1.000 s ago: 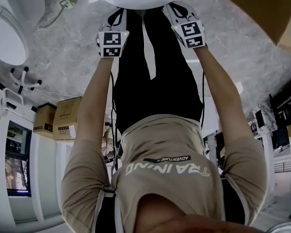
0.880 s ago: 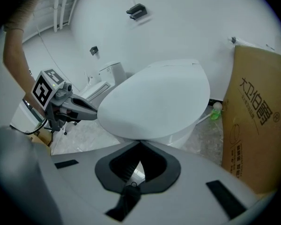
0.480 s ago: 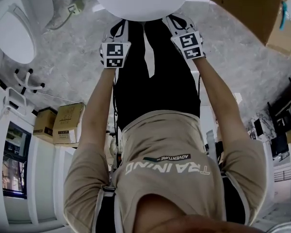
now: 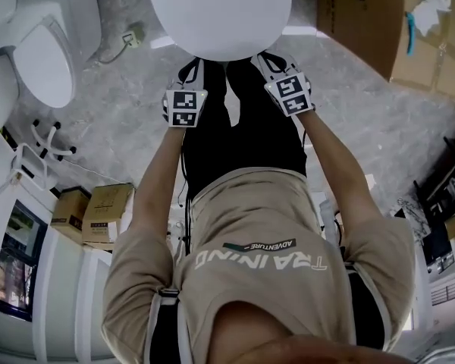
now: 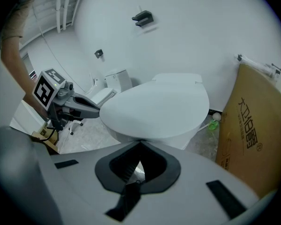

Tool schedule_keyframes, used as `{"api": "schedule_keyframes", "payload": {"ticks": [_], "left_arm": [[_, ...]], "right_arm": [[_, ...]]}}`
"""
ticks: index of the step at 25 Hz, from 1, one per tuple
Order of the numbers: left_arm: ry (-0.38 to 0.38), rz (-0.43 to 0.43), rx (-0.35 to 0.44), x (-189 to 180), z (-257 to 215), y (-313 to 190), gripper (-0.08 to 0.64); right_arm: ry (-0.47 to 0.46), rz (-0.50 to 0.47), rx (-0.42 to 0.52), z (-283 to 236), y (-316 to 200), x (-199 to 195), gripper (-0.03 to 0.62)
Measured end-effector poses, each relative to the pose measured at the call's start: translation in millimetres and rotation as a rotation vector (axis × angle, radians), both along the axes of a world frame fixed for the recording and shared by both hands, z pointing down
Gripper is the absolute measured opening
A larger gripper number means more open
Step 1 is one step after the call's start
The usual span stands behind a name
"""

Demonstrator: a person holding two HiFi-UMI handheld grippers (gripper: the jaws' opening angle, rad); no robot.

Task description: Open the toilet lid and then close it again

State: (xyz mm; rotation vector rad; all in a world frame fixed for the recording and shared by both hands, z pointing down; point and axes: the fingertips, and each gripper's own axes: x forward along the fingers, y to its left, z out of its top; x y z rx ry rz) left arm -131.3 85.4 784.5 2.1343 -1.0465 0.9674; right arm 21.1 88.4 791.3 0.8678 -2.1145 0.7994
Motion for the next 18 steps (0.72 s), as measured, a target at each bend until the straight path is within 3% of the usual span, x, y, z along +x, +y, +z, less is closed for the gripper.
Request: {"api": "schedule_keyframes", "payload": {"ticks": [4, 18], "left_arm": [[-0.002, 0.016, 0.003, -1.2, -22.2, -5.3, 0.003], [-0.018, -0.06, 0.104, -1.4, -111.3, -60.0, 0.003]], "right_arm": [[-0.011, -0.009, -0.013, -25.4, -6.0, -2.7, 0.012], [-0.071, 0.01, 0.015, -117.2, -58.3, -0.9, 0.013]]}}
